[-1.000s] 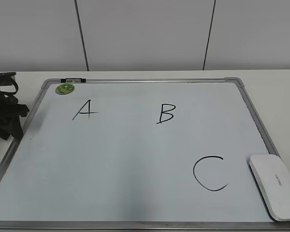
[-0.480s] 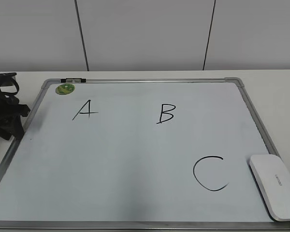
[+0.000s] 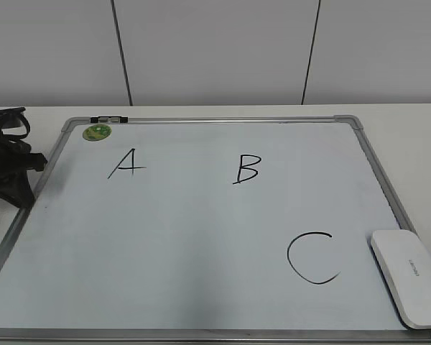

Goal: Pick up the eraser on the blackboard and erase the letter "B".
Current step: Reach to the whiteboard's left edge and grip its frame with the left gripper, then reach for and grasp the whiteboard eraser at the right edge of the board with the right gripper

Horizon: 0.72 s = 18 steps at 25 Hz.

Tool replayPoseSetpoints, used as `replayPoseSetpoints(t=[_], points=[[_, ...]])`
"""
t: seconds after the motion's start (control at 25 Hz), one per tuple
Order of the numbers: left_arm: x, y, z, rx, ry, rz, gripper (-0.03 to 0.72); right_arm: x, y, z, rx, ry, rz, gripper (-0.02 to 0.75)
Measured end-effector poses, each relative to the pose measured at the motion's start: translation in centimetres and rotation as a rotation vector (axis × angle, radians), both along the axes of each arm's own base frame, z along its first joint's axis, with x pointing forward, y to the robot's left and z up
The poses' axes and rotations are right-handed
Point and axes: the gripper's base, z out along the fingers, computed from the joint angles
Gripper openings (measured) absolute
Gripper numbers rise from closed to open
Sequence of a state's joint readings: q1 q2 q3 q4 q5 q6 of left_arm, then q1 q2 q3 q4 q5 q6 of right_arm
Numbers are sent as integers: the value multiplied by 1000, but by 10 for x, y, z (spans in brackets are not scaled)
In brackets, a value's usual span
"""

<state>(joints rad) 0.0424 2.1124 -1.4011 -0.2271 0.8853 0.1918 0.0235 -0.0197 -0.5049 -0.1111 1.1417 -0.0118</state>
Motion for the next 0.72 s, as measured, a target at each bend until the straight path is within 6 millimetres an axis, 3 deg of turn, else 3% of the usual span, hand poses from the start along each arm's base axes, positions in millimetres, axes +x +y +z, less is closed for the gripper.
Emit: replayPoseSetpoints(t=[0.28, 0.4, 0.56, 0.72], points=[[0, 0, 0, 0, 0, 0, 11, -2, 0, 8, -18, -17, 10, 589], [0, 0, 0, 0, 0, 0, 11, 9, 0, 20, -28, 32, 17, 589], [0, 0, 0, 0, 2, 0, 11, 39, 1, 38, -50, 157, 35, 589], [0, 0, 0, -1, 3, -1, 11, 70, 2, 41, -69, 276, 51, 589]])
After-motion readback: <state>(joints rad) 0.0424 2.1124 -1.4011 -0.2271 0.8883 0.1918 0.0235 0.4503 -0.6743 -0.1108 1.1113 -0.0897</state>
